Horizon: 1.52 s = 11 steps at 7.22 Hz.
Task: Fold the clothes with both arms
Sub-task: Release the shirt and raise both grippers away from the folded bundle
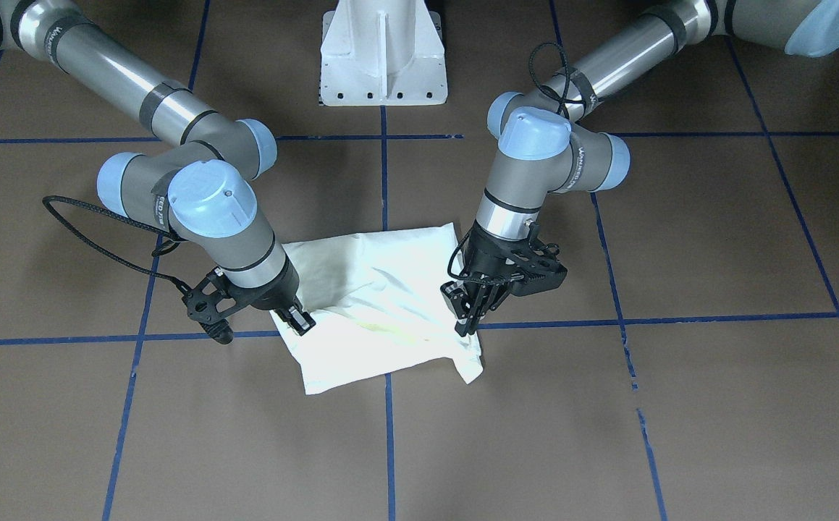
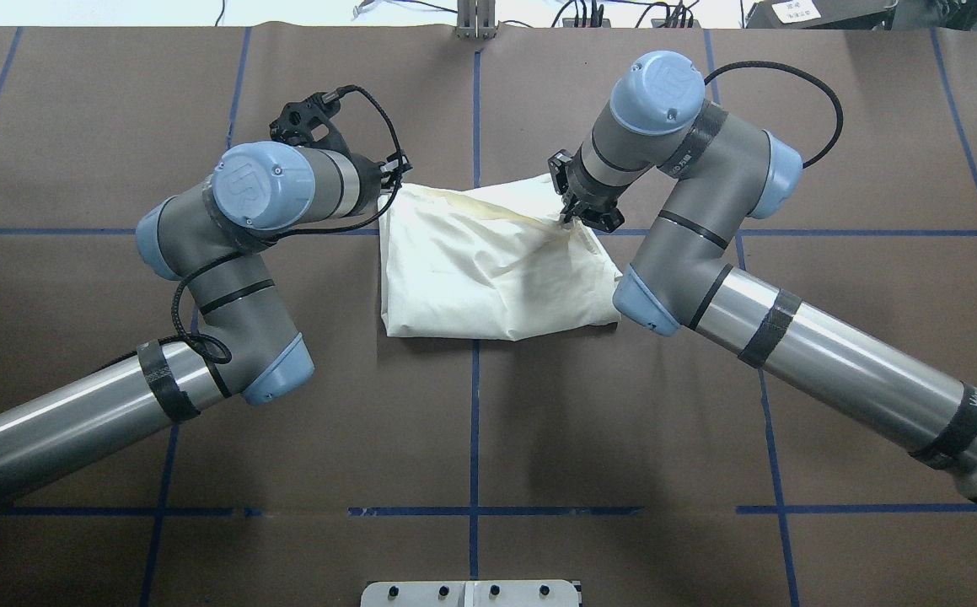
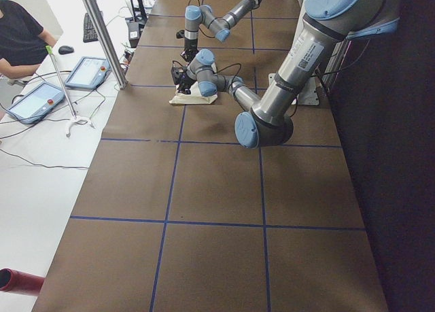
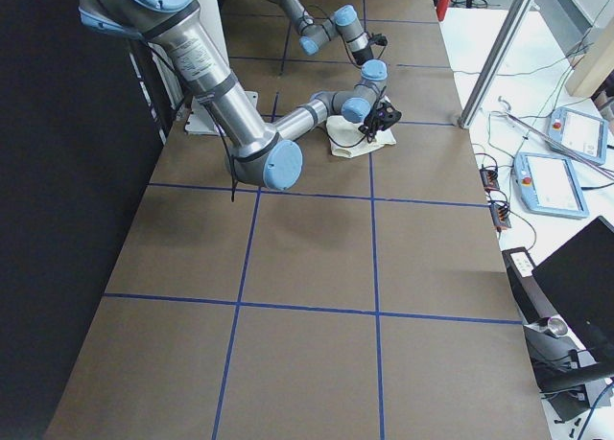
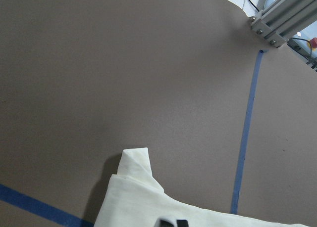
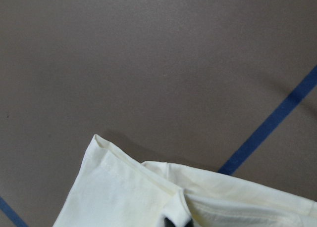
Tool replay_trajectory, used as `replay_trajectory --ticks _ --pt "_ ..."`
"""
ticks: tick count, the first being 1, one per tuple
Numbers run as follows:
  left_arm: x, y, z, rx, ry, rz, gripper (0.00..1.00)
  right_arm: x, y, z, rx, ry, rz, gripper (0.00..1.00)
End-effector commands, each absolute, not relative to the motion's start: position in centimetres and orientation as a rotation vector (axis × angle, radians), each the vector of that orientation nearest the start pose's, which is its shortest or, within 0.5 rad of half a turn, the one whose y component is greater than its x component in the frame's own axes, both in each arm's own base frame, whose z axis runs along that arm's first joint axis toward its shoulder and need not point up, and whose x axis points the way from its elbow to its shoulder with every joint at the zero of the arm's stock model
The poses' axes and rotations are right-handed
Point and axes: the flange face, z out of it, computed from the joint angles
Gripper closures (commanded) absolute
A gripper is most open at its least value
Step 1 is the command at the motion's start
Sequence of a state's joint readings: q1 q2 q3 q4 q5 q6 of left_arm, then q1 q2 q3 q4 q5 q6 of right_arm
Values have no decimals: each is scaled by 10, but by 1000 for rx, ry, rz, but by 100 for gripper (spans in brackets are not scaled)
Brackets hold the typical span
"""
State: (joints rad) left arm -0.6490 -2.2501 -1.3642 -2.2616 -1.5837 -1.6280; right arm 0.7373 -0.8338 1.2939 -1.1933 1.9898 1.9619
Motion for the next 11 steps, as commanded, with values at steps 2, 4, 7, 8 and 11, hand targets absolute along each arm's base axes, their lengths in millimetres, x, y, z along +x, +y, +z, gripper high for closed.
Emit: replay_trajectory --ticks 2,4,7,8,11 --pt "500 -566 265 362 1160 -613 66 -490 -607 284 -209 -922 836 0" --pt "479 -563 256 333 1203 -589 68 -458 -617 247 -259 -999 787 0" --pt "409 -559 249 306 1271 -568 79 -493 -556 224 -174 -993 762 99" --pt "396 -565 248 285 1280 -558 80 -542 -517 231 -90 -949 736 100" --pt "378 -572 247 256 1292 -546 80 -587 -499 248 -53 -885 638 100"
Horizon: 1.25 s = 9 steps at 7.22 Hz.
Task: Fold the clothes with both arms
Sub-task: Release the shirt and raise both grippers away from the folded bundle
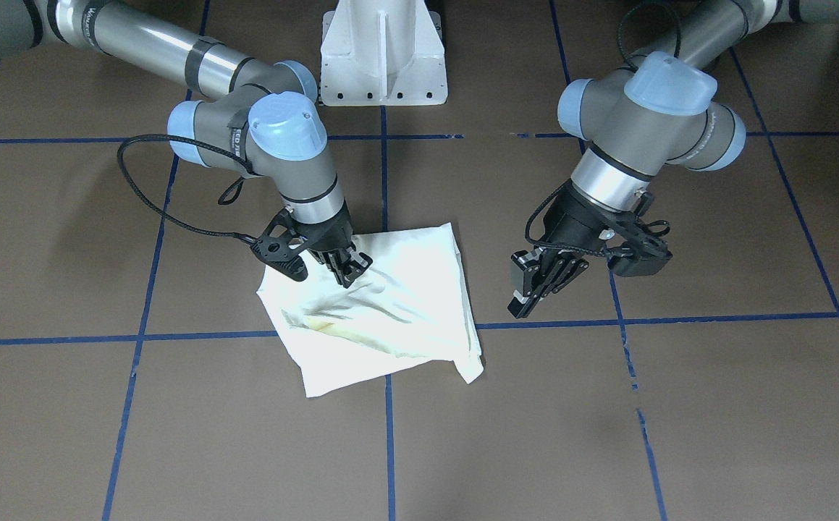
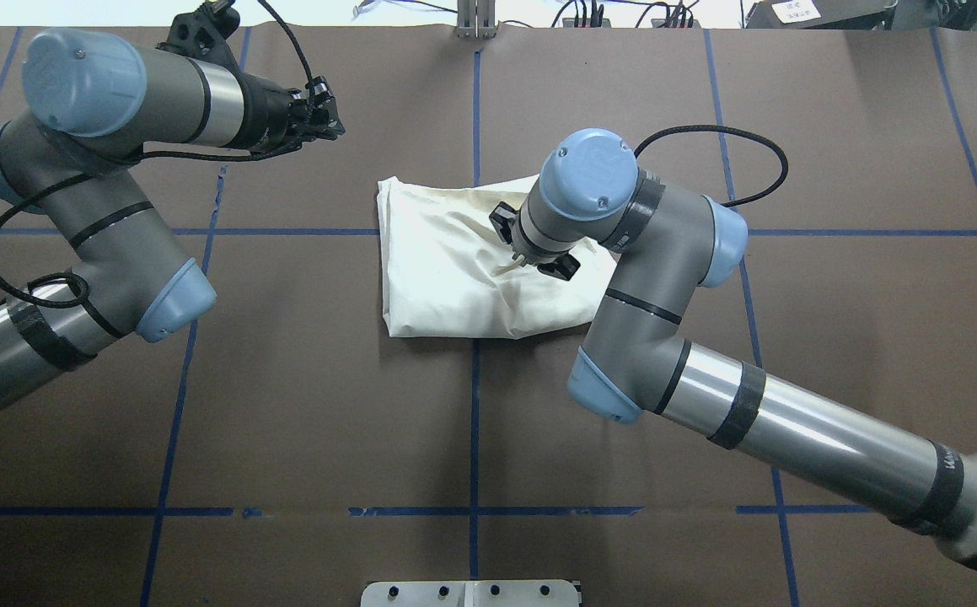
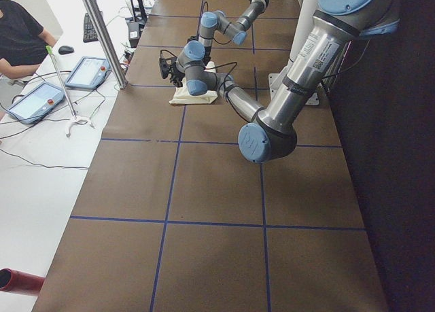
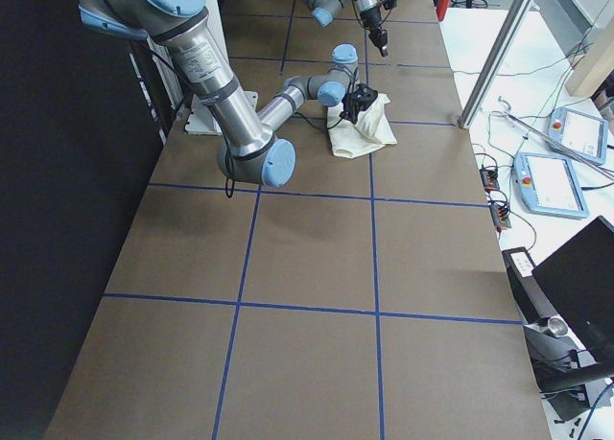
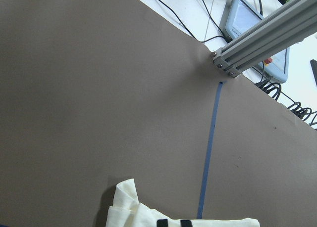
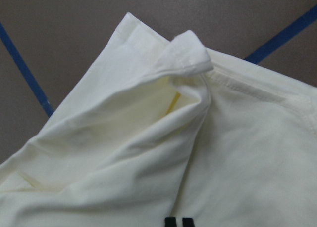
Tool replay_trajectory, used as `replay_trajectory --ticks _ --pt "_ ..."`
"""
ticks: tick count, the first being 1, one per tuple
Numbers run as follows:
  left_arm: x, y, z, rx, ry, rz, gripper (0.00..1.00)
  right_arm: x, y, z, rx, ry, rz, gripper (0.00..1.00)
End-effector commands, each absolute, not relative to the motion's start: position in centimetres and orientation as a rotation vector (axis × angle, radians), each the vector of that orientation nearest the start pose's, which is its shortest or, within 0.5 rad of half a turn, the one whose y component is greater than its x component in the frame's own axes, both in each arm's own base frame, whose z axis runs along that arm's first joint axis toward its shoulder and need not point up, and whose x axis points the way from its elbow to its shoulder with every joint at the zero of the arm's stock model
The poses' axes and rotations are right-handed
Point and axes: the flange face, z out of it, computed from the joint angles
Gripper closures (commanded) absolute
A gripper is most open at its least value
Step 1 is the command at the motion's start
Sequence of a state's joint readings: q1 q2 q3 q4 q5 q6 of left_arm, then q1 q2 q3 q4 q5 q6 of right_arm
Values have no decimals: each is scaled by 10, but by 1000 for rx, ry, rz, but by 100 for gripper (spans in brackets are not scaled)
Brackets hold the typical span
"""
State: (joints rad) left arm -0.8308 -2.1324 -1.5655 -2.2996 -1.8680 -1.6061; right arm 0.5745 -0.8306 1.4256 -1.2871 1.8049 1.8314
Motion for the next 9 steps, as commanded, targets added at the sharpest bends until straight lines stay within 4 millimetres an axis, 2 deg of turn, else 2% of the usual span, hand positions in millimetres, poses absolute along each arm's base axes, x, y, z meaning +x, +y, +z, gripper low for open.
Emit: replay_trajectory --ticks 1,2,3,4,5,6,7,9 --pt "378 -572 248 256 1289 -548 80 -590 -520 248 -9 -865 613 100" --pt "376 -570 252 254 1287 -549 80 -582 -556 249 20 -836 616 100" --pt "375 -569 250 259 1290 -550 80 -579 -583 268 38 -789 600 100" --pt "372 -566 244 265 1299 -550 80 -559 -623 298 67 -767 612 100" --pt "371 -565 247 263 1295 -551 80 -522 -659 304 102 -752 618 100" --pt "372 -566 248 260 1293 -552 79 -505 -673 292 95 -772 629 100" --pt "376 -566 252 256 1285 -556 79 -480 -689 290 68 -793 625 100" --pt "383 -564 252 245 1280 -556 79 -430 -702 283 12 -854 615 100"
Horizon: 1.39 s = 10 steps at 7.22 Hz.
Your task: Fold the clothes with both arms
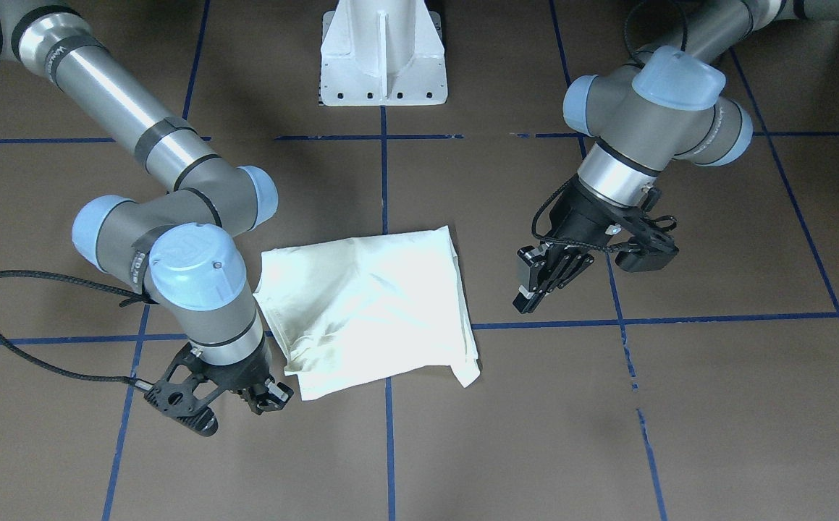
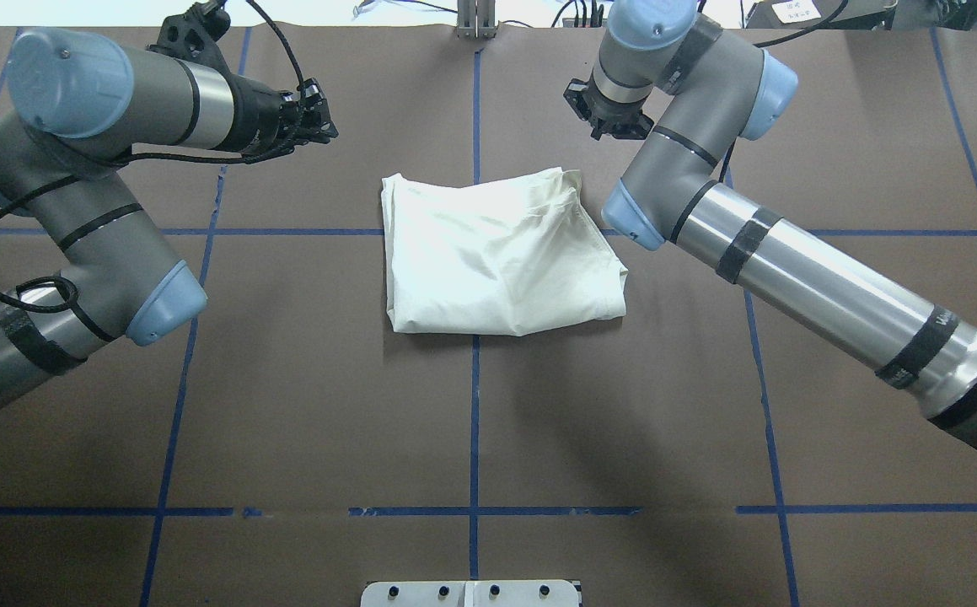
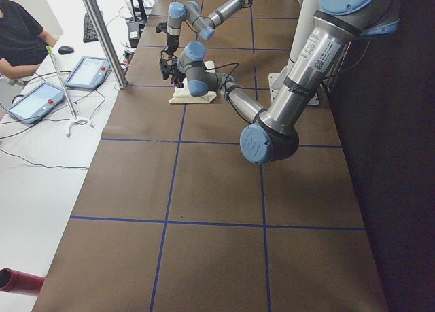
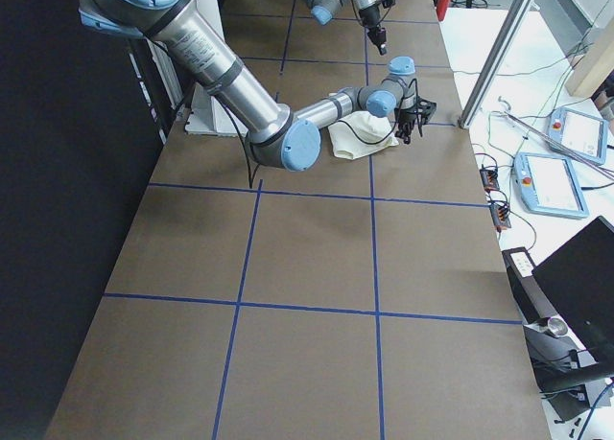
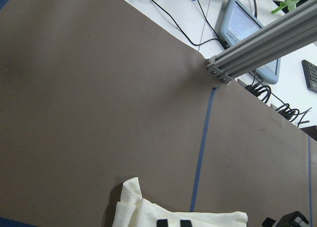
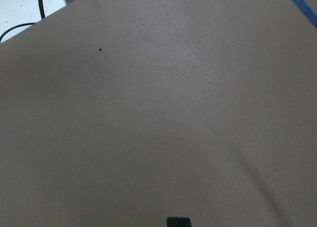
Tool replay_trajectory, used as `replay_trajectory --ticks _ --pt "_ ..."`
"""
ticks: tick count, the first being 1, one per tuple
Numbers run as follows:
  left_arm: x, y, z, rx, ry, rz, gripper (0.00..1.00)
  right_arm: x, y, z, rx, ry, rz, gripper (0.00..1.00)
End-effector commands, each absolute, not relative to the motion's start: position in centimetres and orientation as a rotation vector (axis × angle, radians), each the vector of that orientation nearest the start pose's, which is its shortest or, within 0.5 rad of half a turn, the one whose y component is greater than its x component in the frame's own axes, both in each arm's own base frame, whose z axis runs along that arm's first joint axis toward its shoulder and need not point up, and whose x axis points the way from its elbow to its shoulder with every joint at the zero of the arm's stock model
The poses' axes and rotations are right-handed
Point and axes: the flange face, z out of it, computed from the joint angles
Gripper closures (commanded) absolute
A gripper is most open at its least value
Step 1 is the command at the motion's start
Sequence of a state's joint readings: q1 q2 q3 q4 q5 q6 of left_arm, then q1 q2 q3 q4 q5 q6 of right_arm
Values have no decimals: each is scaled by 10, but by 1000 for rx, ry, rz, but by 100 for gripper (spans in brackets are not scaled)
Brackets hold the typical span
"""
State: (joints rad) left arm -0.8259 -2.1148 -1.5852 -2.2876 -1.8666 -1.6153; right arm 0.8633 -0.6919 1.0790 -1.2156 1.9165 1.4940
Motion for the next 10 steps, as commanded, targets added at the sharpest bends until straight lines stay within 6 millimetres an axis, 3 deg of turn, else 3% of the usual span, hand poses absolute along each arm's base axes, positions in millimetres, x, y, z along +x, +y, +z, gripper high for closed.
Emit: replay_trajectory --ticks 1,3,4,5,6,7,8,9,10 --pt "377 -560 262 243 1267 -551 80 -391 -696 301 -10 -871 597 100" --pt "360 -540 302 326 1180 -393 83 -273 -667 369 10 -894 439 100" --pt "377 -540 300 274 1117 -396 84 -228 -655 393 7 -900 418 100" --pt "411 -519 285 227 1122 -369 100 -202 -634 417 18 -891 399 100" --pt "457 -492 266 165 1155 -343 100 -186 -612 436 34 -880 358 100" --pt "480 -486 254 151 1165 -318 100 -183 -601 439 37 -883 343 100" --pt "514 -453 253 114 1169 -256 100 -182 -599 441 33 -882 343 100" --pt "524 -443 251 104 1172 -236 100 -182 -599 443 31 -881 345 100" --pt "534 -441 262 95 1150 -232 100 -182 -599 443 31 -881 345 100"
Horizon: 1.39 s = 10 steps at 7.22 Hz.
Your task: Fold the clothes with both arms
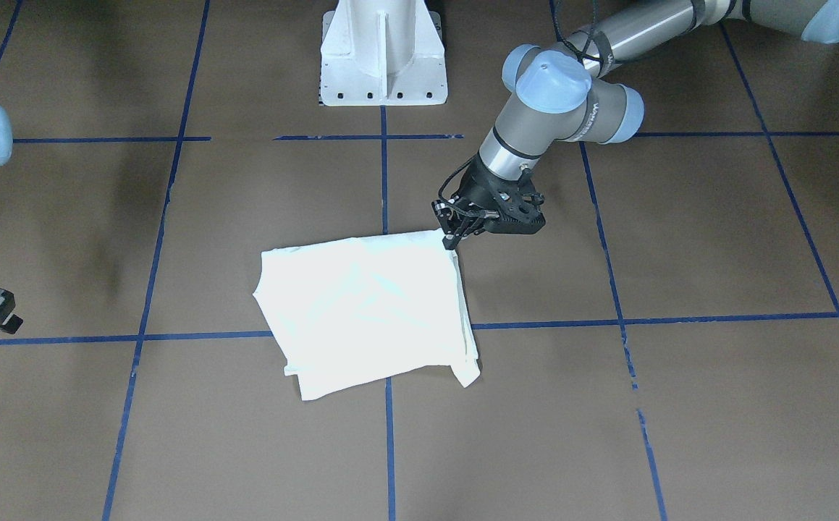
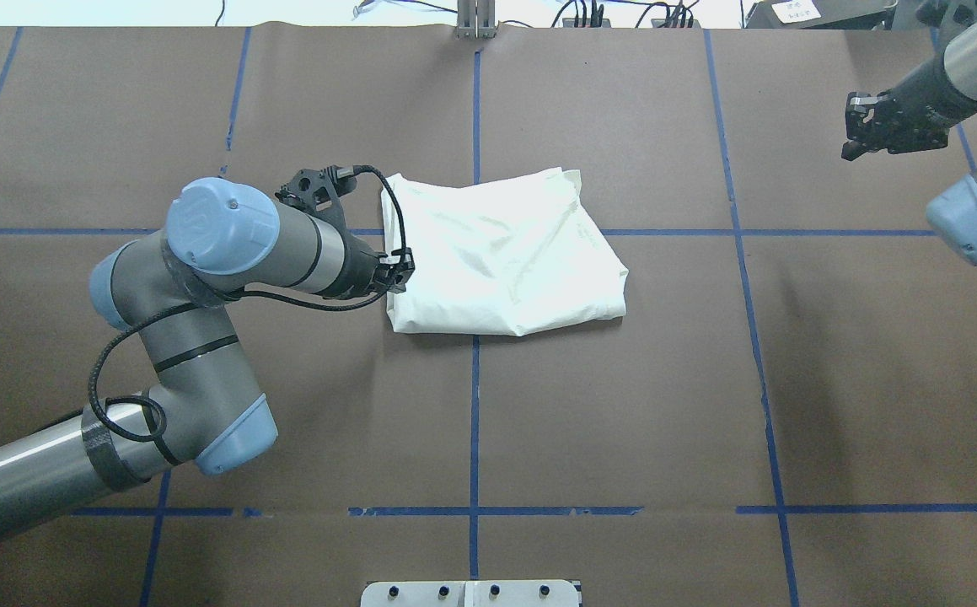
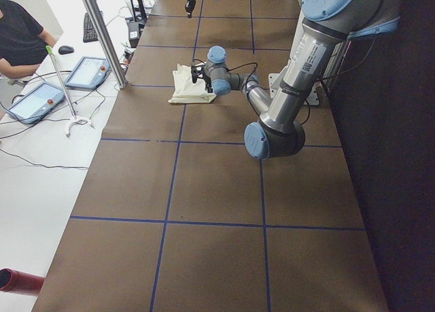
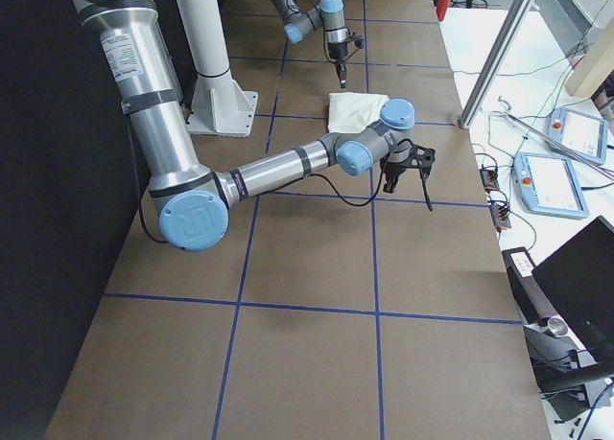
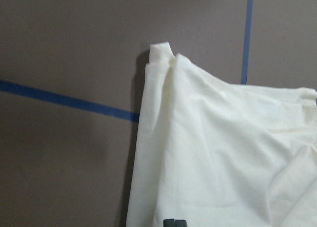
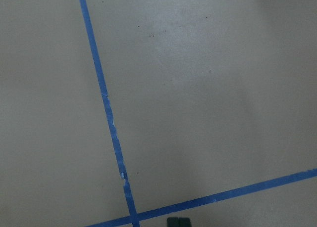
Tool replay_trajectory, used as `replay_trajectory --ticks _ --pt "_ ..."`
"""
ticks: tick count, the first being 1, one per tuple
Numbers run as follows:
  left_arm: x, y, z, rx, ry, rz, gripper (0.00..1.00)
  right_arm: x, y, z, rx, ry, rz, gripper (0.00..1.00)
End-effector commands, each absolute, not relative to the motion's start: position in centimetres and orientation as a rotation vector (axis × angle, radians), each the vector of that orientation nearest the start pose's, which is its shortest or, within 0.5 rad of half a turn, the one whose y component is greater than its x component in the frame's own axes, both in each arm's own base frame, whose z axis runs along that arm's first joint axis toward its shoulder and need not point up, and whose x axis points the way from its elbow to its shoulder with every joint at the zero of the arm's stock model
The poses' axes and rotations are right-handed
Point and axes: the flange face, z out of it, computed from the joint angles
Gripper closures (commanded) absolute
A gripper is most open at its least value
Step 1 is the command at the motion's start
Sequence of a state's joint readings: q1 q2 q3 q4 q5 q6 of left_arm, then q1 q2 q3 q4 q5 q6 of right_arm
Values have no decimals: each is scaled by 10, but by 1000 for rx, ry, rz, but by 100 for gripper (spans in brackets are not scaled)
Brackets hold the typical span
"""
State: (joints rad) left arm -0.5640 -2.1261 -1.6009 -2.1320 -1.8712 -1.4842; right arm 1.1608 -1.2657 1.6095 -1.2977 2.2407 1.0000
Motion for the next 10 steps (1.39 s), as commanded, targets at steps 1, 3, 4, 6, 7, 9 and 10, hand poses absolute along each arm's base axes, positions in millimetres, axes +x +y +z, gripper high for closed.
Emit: replay_trajectory --ticks 1,3,4,6,7,9,10 --pt "551 -435 275 124 1119 -248 100 -182 -599 443 31 -881 345 100" --pt "553 -431 287 133 1096 -250 100 -181 -599 443 32 -881 346 100" --pt "552 -431 287 130 1092 -250 100 -182 -599 441 33 -882 343 100" --pt "538 -425 304 125 1071 -254 100 -181 -599 442 33 -881 345 100" --pt "529 -422 307 128 1072 -257 100 -181 -598 440 30 -881 346 100" --pt "496 -413 303 142 1102 -252 100 -174 -587 423 19 -872 355 100" --pt "455 -399 316 194 1096 -192 100 -164 -564 428 5 -858 357 100"
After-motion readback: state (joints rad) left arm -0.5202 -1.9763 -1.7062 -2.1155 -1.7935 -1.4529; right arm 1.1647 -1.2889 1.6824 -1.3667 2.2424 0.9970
